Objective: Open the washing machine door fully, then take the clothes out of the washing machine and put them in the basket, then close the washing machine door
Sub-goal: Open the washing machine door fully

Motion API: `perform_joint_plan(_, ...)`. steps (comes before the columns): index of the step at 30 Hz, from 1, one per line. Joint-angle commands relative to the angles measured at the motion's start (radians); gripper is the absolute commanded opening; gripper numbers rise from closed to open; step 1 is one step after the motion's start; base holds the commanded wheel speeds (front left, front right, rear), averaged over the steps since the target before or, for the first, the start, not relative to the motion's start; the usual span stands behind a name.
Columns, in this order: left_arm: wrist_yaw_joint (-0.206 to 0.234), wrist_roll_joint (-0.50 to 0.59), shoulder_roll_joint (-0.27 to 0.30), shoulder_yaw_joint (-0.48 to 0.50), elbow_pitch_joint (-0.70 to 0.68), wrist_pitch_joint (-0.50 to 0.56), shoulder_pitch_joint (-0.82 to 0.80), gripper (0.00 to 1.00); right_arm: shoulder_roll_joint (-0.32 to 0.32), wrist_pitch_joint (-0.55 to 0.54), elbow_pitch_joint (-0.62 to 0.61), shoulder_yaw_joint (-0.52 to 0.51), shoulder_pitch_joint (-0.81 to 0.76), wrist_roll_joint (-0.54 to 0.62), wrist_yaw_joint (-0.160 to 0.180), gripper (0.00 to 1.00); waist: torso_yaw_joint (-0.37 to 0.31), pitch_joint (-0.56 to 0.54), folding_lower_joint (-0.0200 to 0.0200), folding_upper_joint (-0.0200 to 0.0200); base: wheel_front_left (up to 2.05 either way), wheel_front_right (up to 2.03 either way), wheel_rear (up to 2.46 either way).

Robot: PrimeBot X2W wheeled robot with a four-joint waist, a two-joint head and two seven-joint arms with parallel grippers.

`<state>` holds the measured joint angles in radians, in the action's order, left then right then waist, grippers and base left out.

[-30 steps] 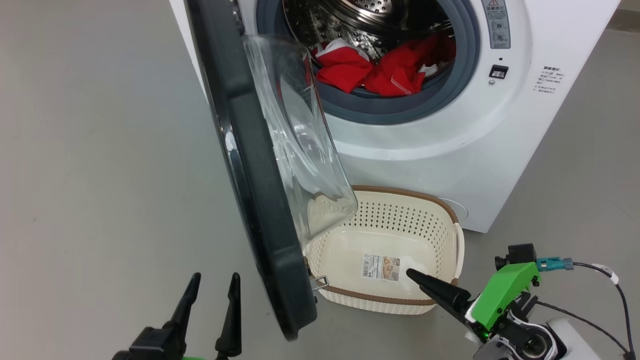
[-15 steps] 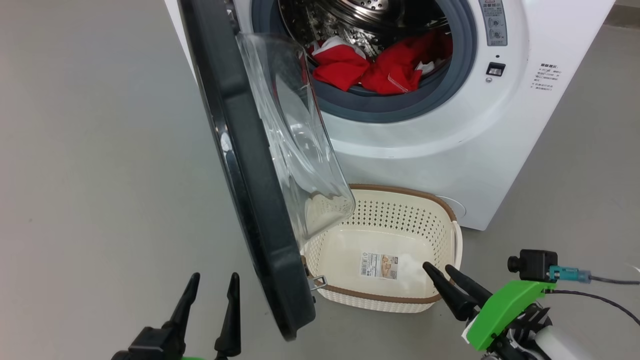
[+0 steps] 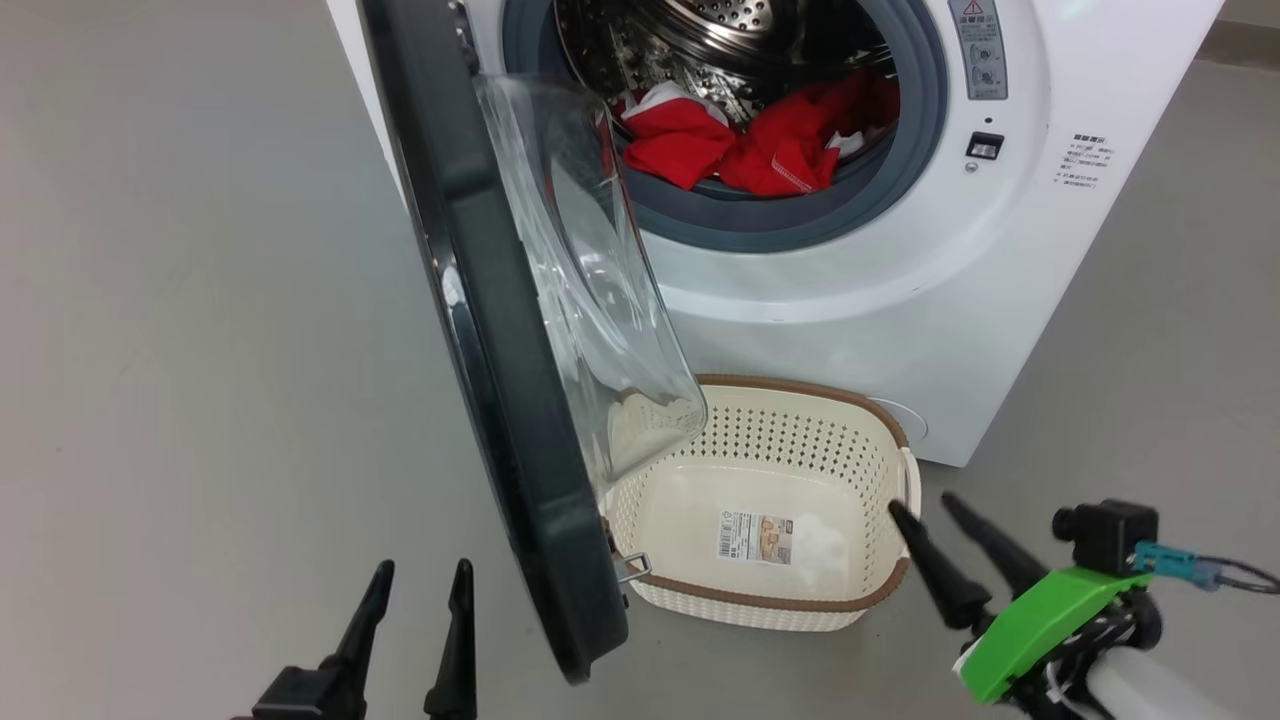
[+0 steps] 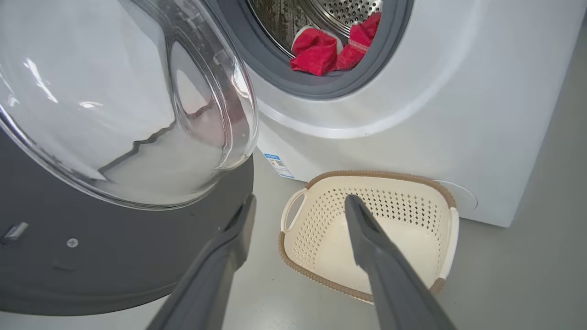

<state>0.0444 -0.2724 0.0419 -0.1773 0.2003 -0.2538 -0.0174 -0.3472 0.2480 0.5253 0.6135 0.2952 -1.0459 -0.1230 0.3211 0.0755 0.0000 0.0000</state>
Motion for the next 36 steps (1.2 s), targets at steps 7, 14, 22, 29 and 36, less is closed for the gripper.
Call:
perform_joint_plan(7, -0.005, 0.005, 0.008, 0.037, -0.026, -0.008, -0.014, 1.00, 0.046, 0.013, -0.089, -0.177, -0.076, 0.251, -0.008, 1.00, -0.001, 0.003, 0.0000, 0.0000, 0.00, 0.00, 0.00)
perform_joint_plan(14, -0.005, 0.006, 0.008, 0.038, -0.027, -0.008, -0.016, 1.00, 0.104, 0.014, -0.177, -0.310, -0.155, 0.460, -0.008, 1.00, 0.001, 0.002, 0.0000, 0.0000, 0.00, 0.00, 0.00)
perform_joint_plan(22, -0.004, 0.006, 0.008, 0.042, -0.029, -0.008, -0.018, 1.00, 0.158, 0.014, -0.266, -0.396, -0.230, 0.619, -0.008, 1.00, 0.006, 0.000, 0.0000, 0.0000, 0.00, 0.00, 0.00)
perform_joint_plan(29, -0.006, 0.008, 0.008, 0.047, -0.032, -0.008, -0.016, 1.00, 0.192, 0.014, -0.276, -0.442, -0.264, 0.664, -0.008, 1.00, 0.005, -0.002, 0.0000, 0.0000, 0.00, 0.00, 0.00)
perform_joint_plan(36, -0.007, 0.008, 0.008, 0.049, -0.033, -0.008, -0.020, 1.00, 0.195, 0.014, -0.283, -0.442, -0.261, 0.667, -0.008, 1.00, 0.004, 0.002, 0.0000, 0.0000, 0.00, 0.00, 0.00)
